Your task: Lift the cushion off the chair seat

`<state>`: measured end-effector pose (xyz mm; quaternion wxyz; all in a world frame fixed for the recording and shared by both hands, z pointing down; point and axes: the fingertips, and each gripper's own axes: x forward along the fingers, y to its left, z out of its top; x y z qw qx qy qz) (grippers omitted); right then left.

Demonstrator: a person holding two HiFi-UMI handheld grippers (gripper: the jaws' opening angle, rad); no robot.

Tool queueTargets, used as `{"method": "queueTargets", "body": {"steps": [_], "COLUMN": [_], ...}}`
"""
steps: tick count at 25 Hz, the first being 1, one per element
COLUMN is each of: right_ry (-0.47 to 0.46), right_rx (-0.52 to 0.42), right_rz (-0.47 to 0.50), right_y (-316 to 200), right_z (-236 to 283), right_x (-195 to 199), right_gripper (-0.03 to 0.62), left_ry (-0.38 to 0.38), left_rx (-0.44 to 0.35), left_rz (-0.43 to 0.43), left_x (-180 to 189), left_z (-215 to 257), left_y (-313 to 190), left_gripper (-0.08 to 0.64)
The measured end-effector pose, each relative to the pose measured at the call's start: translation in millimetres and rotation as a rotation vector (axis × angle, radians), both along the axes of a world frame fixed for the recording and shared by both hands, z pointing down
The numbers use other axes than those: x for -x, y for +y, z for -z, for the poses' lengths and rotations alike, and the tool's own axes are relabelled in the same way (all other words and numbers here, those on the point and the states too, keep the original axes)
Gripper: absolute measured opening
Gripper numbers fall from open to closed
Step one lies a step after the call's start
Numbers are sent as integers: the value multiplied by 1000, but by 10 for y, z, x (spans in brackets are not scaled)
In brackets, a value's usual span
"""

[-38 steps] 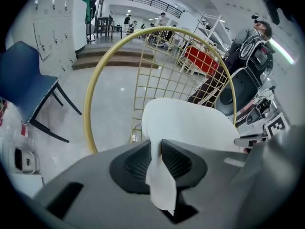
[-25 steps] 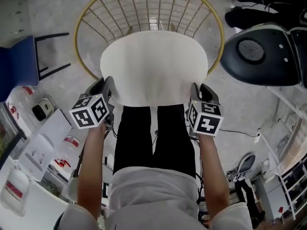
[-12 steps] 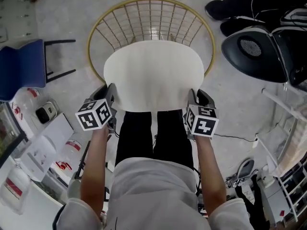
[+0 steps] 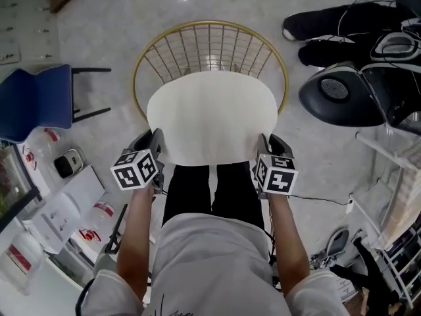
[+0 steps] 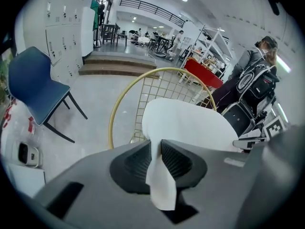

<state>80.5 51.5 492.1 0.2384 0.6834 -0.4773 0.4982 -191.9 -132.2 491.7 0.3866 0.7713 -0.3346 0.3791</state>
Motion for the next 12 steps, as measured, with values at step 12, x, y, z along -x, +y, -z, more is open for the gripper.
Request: {"method": "queueTargets", "body": {"steps": [12], "right_ry": [7], "right_rx": [-35], "right_rz": [32], "right_y": [40], "right_z": [531], "right_x": [113], "right_gripper": [78], "left_ry": [44], "left_rx": [-9], "left_rz": [29], "left_x": [149], "left_z": [464], "left_y": [93], "left_gripper": [66]}}
